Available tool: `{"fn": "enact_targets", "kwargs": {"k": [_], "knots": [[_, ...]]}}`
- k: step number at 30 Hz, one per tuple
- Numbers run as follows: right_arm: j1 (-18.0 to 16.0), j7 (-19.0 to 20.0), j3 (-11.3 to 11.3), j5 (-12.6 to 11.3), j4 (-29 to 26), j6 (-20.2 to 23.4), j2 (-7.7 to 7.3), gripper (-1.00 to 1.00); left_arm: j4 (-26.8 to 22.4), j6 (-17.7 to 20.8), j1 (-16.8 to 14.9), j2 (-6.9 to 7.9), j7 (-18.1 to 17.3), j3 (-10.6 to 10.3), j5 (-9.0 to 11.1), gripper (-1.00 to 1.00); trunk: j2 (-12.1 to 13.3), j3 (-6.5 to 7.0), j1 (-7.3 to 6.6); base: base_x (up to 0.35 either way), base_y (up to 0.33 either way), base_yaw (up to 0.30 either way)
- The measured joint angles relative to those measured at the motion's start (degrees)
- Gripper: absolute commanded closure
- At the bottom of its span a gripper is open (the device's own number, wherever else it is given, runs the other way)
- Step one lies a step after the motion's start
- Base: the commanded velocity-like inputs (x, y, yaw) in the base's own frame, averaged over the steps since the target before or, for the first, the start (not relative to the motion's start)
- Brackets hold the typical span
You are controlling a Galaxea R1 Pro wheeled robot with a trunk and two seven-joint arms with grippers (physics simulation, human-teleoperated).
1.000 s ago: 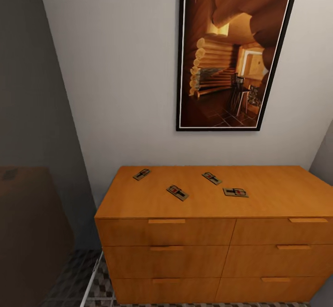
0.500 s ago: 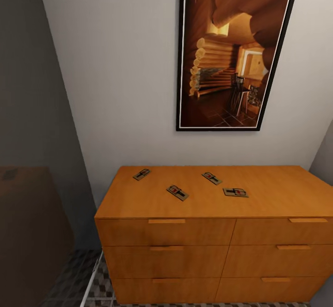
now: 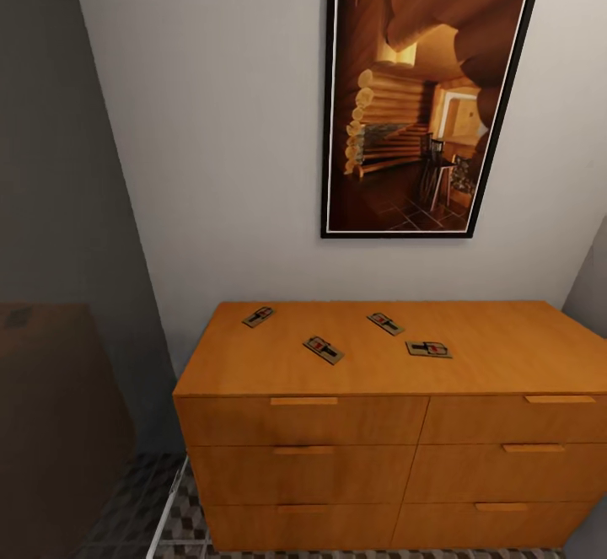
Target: Take the four mousetraps from the cabinet in the bathroom and place them on the bathroom floor. Make sure all four end up on the same floor surface, and ensure that at least two of them are either under or directly next to the same bathroom sink.
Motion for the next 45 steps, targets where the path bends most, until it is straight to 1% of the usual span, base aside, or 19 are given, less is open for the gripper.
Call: {"fn": "enact_targets", "kwargs": {"k": [3,33,38,45], "knots": [[0.0,0.0,0.0,0.0,1.0,0.0,0.0,-1.0,0.0,0.0,0.0,0.0,0.0,0.0,0.0,-1.0,0.0,0.0,0.0,-0.024,0.0,0.0],[0.0,0.0,0.0,0.0,1.0,0.0,0.0,-1.0,0.0,0.0,0.0,0.0,0.0,0.0,0.0,-1.0,0.0,0.0,0.0,-0.025,0.0,0.0],[1.3,0.0,-0.4,-0.2,2.0,-1.6,0.11,-1.0,1.5,-1.3,0.3,-0.16,-0.1,0.0,0.2,-1.0,0.0,0.0,0.01,-0.107,0.0,0.0],[1.7,0.0,-0.6,-0.4,2.8,-3.0,0.25,-1.0,3.8,-2.2,0.2,-0.23,-0.2,0.0,0.4,-1.0,0.0,0.0,0.01,-0.142,0.0,0.0]]}}
